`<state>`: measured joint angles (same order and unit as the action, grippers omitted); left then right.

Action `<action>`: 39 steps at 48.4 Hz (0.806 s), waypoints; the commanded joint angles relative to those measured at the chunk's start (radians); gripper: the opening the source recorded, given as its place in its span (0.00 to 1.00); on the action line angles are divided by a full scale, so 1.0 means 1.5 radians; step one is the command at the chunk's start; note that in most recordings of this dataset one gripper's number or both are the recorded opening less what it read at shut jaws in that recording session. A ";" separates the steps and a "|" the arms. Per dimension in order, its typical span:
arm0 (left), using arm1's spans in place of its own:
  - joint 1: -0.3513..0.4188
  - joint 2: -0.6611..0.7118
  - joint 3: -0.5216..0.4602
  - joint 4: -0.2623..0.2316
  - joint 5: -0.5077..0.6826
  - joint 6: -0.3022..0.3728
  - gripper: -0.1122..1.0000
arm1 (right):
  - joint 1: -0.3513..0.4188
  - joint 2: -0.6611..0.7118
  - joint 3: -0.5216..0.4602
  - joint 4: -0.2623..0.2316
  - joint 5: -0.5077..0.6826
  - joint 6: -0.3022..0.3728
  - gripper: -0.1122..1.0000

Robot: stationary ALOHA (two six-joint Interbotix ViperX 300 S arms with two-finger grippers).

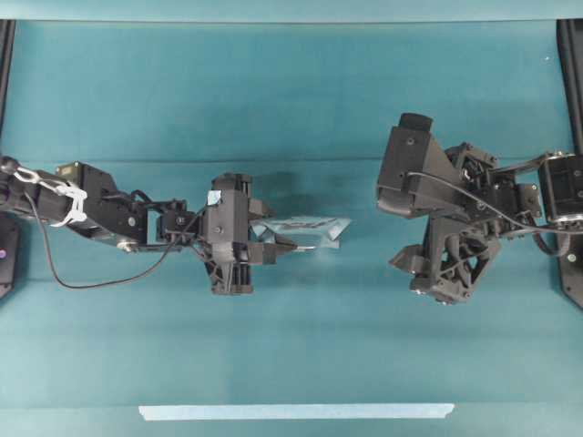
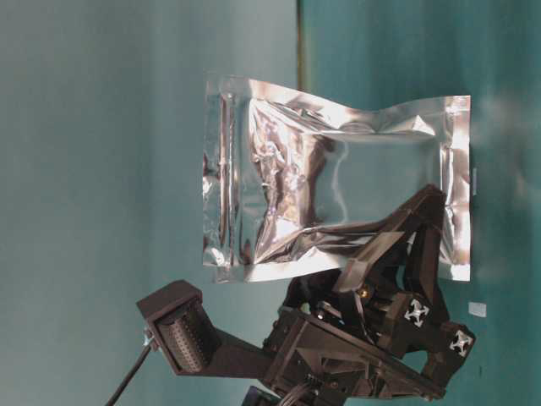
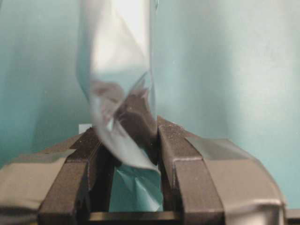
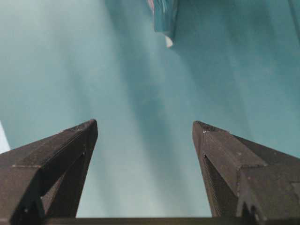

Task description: Hand over the silver zip bag and make it stand upright.

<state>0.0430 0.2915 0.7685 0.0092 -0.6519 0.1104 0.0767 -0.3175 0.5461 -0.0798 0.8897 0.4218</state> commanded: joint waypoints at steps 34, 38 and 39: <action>0.001 -0.014 -0.003 0.000 -0.003 0.000 0.35 | 0.005 -0.013 0.008 0.001 -0.033 0.031 0.85; 0.001 -0.013 -0.004 0.000 0.001 -0.001 0.35 | 0.005 -0.013 0.008 0.001 -0.032 0.031 0.85; 0.001 -0.014 -0.003 0.000 0.001 -0.001 0.35 | 0.005 -0.013 0.008 0.001 -0.033 0.031 0.85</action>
